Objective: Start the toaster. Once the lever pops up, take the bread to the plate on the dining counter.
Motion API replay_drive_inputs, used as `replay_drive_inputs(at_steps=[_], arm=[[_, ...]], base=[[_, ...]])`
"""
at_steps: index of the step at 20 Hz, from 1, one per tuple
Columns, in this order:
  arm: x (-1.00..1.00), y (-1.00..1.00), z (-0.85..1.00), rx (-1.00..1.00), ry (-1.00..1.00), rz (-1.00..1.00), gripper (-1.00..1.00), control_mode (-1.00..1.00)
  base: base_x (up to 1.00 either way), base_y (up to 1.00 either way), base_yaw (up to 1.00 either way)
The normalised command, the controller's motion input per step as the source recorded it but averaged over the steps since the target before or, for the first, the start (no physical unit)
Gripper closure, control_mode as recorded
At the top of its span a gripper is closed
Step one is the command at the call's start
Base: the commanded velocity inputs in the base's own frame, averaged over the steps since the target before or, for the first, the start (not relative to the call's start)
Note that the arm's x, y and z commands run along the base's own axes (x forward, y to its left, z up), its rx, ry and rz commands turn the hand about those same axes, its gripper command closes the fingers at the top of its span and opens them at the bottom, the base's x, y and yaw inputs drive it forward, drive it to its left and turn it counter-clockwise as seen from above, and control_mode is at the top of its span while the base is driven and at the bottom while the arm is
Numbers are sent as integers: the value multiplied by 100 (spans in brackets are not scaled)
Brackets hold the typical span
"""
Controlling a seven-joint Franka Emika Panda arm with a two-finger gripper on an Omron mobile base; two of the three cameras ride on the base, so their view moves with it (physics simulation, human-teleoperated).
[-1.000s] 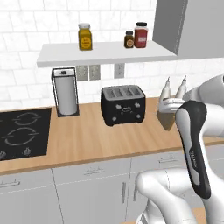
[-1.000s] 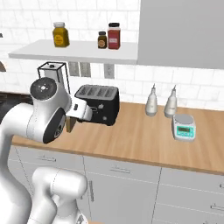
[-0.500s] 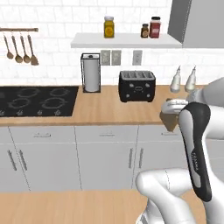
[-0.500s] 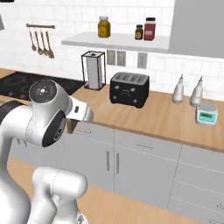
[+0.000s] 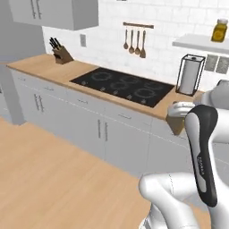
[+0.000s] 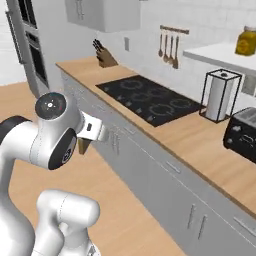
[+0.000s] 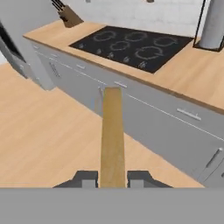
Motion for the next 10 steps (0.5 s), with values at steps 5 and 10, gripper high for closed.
replay_drive_inputs(at_steps=[5,10], arm=[[0,0,0,0,0,0,100,100],[0,0,0,0,0,0,100,100]], base=[[0,0,100],[0,0,100]])
